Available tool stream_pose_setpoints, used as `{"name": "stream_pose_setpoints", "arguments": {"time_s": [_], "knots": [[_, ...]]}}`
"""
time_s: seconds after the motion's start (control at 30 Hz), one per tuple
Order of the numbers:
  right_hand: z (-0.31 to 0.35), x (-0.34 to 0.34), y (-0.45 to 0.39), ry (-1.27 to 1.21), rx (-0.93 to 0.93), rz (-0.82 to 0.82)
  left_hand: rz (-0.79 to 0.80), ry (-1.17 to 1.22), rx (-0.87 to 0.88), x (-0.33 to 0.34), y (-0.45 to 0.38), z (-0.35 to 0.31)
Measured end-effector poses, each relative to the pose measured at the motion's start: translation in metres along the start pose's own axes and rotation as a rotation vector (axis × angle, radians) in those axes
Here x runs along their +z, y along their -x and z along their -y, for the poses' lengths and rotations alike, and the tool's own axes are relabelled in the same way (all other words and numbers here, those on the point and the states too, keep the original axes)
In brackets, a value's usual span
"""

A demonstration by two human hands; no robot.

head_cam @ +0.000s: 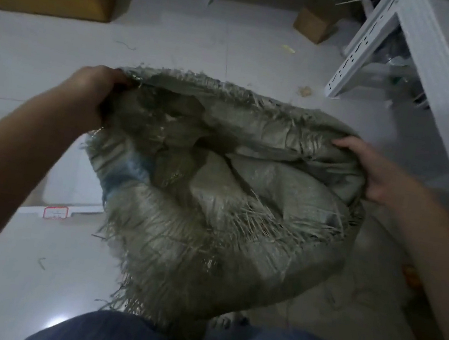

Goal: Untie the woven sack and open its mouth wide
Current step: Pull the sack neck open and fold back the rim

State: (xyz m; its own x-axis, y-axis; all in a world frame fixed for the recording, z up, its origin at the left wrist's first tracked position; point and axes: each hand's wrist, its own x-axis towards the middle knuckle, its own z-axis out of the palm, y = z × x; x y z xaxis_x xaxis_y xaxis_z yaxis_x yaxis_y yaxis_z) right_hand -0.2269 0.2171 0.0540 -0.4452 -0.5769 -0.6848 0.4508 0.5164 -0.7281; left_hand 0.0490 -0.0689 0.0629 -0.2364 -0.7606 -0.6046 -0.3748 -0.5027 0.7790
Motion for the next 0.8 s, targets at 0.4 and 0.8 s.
{"name": "stream_pose_setpoints", "arguments": {"time_s": [0.4,0.8], "knots": [[-0.039,0.027,-0.054,0.052,0.262,-0.227,0.053,-1.299,1.282,0.082,0.057,0.111],[-0.038,0.023,-0.066,-0.13,0.273,-0.365,0.463,-1.173,0.754,0.111,0.08,0.2]]}}
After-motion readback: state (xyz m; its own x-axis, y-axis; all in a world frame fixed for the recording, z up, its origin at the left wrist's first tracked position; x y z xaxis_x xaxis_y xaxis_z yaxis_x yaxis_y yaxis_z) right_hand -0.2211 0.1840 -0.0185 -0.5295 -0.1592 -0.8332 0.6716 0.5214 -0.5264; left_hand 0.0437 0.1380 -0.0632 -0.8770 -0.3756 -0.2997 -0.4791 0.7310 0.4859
